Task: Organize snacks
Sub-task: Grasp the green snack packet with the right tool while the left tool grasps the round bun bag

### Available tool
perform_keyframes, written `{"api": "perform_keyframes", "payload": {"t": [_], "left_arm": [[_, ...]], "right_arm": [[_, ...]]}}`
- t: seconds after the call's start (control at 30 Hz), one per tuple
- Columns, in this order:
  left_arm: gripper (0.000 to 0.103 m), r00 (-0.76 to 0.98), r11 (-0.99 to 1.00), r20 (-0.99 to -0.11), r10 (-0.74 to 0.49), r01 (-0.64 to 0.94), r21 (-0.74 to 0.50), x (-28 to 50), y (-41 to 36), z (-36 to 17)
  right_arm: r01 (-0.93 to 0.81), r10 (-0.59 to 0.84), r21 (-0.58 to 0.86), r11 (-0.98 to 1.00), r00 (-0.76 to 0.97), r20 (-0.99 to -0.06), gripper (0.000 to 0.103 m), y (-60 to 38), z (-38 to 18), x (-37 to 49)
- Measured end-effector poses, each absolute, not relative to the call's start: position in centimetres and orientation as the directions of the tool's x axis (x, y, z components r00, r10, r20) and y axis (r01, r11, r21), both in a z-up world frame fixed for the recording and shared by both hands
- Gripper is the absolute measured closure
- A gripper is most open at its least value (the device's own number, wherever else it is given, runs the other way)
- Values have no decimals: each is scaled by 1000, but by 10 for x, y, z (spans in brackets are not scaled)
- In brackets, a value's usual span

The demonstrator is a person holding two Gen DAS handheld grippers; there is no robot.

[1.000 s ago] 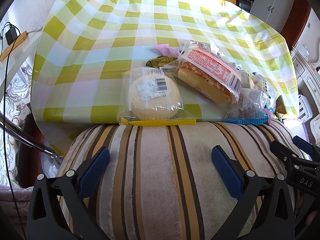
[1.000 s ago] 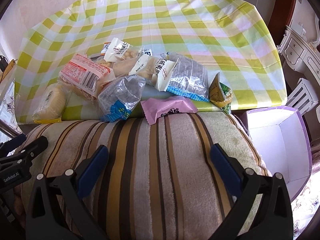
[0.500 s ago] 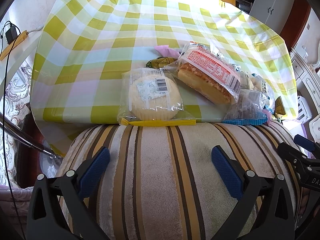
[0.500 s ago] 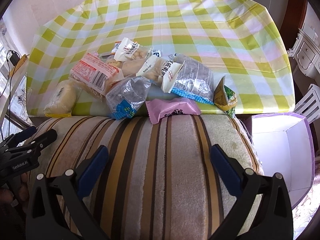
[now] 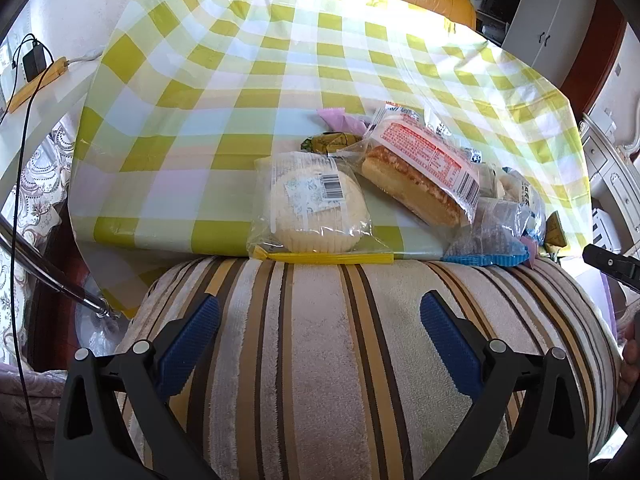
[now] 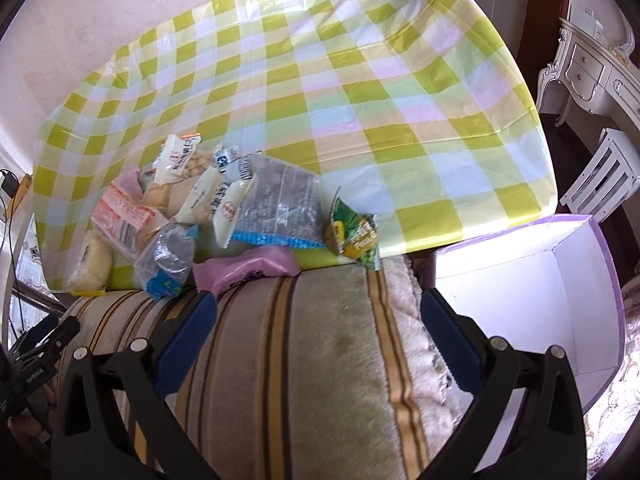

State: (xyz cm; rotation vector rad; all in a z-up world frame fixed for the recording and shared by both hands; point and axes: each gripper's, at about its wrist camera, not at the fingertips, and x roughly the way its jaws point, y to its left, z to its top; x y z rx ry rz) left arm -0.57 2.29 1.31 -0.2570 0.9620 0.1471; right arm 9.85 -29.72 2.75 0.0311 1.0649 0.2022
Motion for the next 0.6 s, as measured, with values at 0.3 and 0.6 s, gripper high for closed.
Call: {"api": "perform_keyframes", "payload": {"t": [0.3, 0.6], "left_arm": [[11, 612, 932, -791, -7, -282, -227, -3, 39, 22], [10, 555, 939, -832, -2, -285, -192, 35, 43, 14]], "right_arm": [[-258, 122, 8, 966, 428, -895, 3, -289, 8, 138], [-282, 82, -36, 959, 397, -914, 15, -287, -13, 158]]}}
